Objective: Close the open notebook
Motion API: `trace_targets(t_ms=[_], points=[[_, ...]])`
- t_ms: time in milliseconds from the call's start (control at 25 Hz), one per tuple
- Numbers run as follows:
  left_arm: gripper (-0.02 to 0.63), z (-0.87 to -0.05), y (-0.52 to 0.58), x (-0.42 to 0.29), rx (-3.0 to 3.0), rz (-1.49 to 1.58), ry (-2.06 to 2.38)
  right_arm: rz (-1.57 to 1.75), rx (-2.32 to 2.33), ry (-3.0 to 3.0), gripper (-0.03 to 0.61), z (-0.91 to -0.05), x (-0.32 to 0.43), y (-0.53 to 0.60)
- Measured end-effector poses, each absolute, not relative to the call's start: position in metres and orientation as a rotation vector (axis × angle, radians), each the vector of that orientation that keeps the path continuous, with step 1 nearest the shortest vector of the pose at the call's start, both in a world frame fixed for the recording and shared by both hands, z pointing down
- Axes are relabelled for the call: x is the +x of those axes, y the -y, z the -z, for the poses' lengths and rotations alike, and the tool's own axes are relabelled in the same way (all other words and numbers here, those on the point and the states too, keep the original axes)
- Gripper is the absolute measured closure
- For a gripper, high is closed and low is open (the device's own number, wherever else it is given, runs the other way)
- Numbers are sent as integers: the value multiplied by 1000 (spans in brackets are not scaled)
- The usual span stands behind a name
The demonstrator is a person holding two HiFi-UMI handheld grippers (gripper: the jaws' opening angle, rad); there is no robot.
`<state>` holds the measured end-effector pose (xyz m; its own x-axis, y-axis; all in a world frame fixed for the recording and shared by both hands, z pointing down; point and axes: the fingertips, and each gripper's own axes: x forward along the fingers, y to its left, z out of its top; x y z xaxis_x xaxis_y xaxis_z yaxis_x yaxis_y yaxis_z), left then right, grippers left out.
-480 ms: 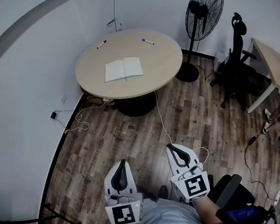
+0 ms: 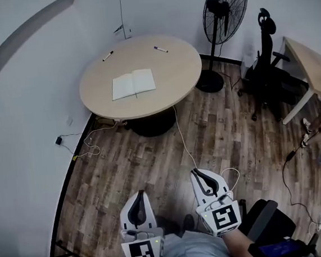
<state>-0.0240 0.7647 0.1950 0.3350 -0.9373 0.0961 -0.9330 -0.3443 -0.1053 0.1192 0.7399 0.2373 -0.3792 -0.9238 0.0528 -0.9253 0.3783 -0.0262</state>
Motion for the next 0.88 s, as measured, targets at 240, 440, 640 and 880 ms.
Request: trace_targets(t_ms=[240,440,640,880], points=[[595,-214,-740,-18,-2573,261,-1801,-132,1721,2559,528,-258,127,-715],[595,-227,-686,-27,-2578,294,-1804,-174,1742,2526,528,-278,127,-665],[595,-236,-617,-36,-2609,306,-1806,-244,1708,2504,528,-286,110,-595],[595,-234,-531,-67,-2605,329,-1829,-234,1699,2553,528,-279,77,-505]])
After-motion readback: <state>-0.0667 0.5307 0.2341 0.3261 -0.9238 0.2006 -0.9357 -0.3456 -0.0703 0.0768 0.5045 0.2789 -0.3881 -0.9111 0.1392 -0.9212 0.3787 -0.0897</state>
